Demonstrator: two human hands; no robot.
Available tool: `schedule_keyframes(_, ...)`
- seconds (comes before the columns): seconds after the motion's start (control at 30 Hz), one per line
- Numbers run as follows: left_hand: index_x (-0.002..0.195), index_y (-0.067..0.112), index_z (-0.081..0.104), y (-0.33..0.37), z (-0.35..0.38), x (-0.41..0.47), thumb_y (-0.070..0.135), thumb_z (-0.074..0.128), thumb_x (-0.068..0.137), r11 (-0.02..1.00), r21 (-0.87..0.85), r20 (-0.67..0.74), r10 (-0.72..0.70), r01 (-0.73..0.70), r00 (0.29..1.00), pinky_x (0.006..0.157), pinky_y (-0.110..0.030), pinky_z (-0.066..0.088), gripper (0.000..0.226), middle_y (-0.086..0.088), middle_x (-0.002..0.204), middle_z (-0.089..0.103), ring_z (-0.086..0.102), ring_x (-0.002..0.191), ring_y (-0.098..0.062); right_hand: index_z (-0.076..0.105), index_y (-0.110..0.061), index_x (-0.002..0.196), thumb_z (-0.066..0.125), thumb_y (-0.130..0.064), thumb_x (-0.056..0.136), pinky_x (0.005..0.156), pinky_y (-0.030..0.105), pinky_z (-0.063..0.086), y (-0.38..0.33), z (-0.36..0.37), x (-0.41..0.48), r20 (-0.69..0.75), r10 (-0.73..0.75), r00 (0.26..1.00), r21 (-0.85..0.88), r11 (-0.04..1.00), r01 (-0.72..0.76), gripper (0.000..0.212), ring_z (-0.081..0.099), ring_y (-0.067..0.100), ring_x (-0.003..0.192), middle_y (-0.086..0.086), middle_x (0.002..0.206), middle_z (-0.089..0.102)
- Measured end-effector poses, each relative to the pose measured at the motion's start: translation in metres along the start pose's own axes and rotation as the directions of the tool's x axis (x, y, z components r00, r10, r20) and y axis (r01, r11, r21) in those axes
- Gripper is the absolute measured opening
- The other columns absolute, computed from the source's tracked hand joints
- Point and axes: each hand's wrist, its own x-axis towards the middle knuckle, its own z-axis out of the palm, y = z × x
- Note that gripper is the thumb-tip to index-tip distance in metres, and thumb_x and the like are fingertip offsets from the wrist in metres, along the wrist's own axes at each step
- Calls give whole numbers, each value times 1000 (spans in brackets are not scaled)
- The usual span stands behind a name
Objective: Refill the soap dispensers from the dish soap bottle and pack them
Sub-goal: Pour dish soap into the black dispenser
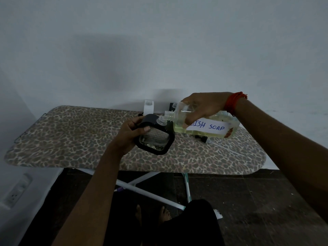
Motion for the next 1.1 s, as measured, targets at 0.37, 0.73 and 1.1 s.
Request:
schedule_keyframes(0.37,113,11,69,0,1,0,35,92,58,1000,-14,-5,5,-5,1000,78,-34,56,64,-8,104,72,68,97,-24,71,-27,100,83,-37,77,68,26,45,0,0,0,9,-10,1000,6,1000,10,28,57,10,72,2,89,66)
schedule_keyframes(0.73,108,18,74,5,4,0,36,92,58,1000,-11,9,12,-12,1000,79,-33,56,57,-6,103,73,69,97,-23,71,-29,100,80,-48,71,67,30,46,1,-1,1,9,-29,1000,4,1000,29,36,58,15,72,15,95,69)
schedule_keyframes(1.1,113,14,71,6,5,-1,35,90,63,1000,-17,35,26,-25,999,80,-34,56,58,-8,105,72,69,98,-25,71,-33,98,81,-44,75,64,21,45,4,-2,2,22,-38,999,6,999,38,26,59,9,69,1,84,70)
